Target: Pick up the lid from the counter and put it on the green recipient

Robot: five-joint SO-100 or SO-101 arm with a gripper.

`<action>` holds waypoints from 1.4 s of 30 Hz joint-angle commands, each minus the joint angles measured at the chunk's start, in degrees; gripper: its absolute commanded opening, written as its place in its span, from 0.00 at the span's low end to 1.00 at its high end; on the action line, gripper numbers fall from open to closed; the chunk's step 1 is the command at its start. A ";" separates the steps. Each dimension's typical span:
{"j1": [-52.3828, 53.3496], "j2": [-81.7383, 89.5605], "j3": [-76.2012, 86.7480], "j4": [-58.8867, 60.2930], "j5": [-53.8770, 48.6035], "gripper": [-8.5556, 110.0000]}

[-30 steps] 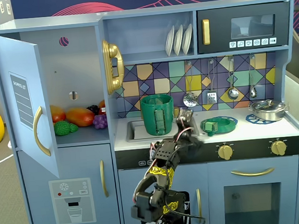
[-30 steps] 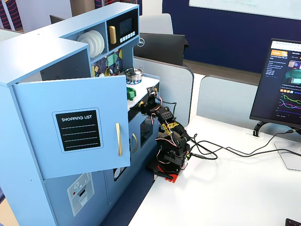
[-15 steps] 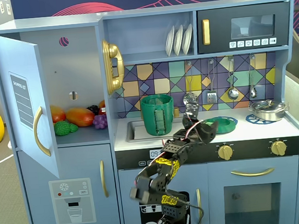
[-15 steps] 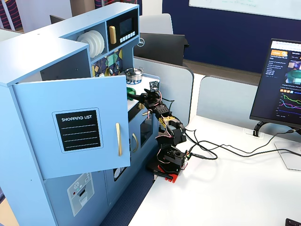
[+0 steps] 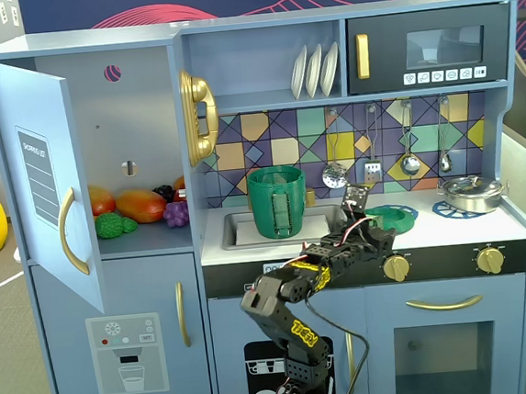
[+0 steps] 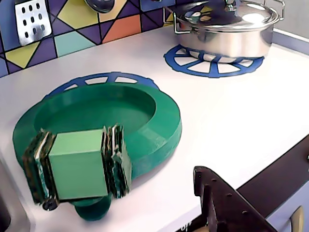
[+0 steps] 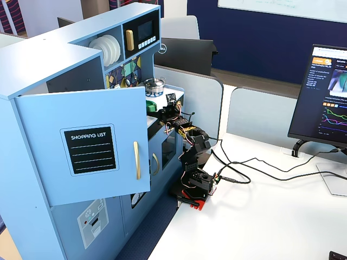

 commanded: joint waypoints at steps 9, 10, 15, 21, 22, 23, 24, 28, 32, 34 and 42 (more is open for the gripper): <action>-0.79 -9.05 -12.39 -3.16 -0.18 0.48; -1.05 -9.49 -12.66 -3.43 -0.18 0.48; -2.99 -11.51 -13.97 -3.96 -0.53 0.46; -5.45 -13.36 -15.47 -4.31 -1.58 0.44; -5.71 -13.62 -15.56 -4.57 -1.58 0.44; -5.80 -13.80 -15.64 -4.75 -1.67 0.44; -5.89 -13.89 -15.64 -4.75 -1.76 0.43; -5.98 -14.41 -15.73 -4.92 -1.23 0.41; -5.89 -15.21 -16.08 -5.01 -1.32 0.36; -6.06 -15.64 -16.17 -5.19 -1.32 0.32; -8.17 -16.70 -15.38 -8.53 -0.35 0.09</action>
